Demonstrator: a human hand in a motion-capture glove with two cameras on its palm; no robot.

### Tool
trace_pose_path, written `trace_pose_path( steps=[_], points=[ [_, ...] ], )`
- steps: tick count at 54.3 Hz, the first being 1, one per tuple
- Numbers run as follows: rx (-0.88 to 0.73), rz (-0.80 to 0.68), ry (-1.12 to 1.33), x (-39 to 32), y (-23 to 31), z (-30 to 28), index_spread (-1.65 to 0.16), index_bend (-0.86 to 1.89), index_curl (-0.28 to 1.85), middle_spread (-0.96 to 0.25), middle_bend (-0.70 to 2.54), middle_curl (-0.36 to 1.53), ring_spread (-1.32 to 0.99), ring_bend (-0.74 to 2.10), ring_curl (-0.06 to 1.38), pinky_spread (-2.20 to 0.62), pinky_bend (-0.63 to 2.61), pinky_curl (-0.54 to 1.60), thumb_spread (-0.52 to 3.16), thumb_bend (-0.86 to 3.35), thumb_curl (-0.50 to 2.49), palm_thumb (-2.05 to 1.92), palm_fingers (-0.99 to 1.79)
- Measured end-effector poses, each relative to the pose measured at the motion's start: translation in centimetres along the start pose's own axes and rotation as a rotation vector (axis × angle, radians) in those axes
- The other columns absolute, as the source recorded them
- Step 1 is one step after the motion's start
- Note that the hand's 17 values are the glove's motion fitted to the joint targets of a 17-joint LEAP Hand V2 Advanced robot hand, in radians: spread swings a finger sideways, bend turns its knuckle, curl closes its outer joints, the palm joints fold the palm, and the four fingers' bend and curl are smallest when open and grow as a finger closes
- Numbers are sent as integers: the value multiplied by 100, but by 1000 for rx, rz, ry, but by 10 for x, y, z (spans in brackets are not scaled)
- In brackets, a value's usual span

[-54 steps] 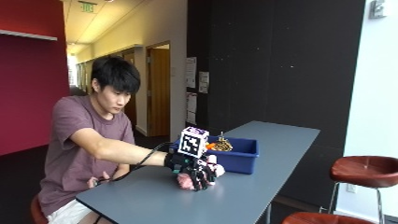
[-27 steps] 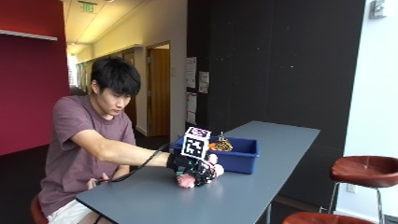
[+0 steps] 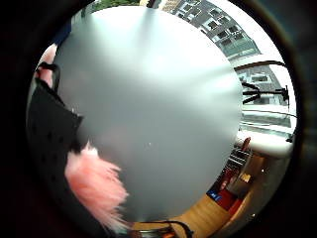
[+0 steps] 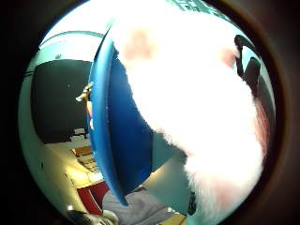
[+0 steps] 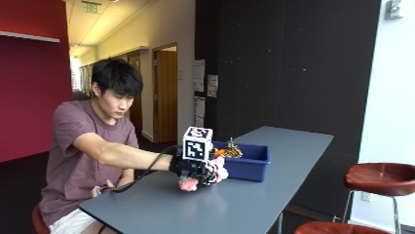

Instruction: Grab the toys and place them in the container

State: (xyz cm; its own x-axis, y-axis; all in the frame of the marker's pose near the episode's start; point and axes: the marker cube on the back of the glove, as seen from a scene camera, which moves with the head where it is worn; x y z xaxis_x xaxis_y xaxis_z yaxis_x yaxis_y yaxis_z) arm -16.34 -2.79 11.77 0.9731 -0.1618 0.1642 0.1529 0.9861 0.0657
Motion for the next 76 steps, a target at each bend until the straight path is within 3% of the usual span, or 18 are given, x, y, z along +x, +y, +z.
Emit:
trace_pose_path(
  steps=[16,32,44,49,54,59,64,68,71,74,75,76],
  points=[
    [101,24,67,-13,27,-116,-23,39,50,-39,82,85,-37,129,64,-38,103,47,68,6,77,72,105],
    [210,-85,66,-107,42,-197,-24,35,60,-40,80,93,-36,132,64,-38,104,49,62,3,86,73,103],
    [238,-339,318,-152,17,-192,-24,31,68,-40,77,98,-36,132,64,-38,104,49,59,0,92,73,103],
    [248,-230,228,-189,-10,-185,-25,29,72,-41,76,99,-36,133,64,-38,104,50,59,0,94,74,102],
    [236,-334,297,-203,-31,-169,-25,26,75,-41,74,100,-35,133,63,-37,104,50,60,-1,95,74,102],
    [240,-172,272,-224,-61,-148,-25,23,78,-42,73,102,-36,133,63,-38,105,50,60,-1,96,73,102],
    [173,-246,372,-221,-78,-124,-25,17,80,-42,69,102,-36,132,62,-37,107,51,64,-2,95,71,97],
    [38,-235,397,-221,-93,-96,-25,15,80,-44,58,100,-35,130,62,-36,107,51,76,-3,91,65,78],
    [-77,-205,323,-231,-100,-77,-25,5,77,-42,48,96,-34,123,61,-33,108,53,93,-6,83,51,35],
    [-127,-115,278,-228,-107,-65,-23,4,73,-33,24,87,-24,98,57,-21,115,55,101,-13,73,30,-37],
    [-124,-78,290,-224,-110,-62,-23,3,69,-30,20,84,-21,88,54,-18,115,53,104,-13,70,24,-43],
    [-116,-53,295,-221,-112,-61,-24,1,65,-34,30,86,-27,106,58,-22,114,50,107,-3,72,33,3]
  ],
)
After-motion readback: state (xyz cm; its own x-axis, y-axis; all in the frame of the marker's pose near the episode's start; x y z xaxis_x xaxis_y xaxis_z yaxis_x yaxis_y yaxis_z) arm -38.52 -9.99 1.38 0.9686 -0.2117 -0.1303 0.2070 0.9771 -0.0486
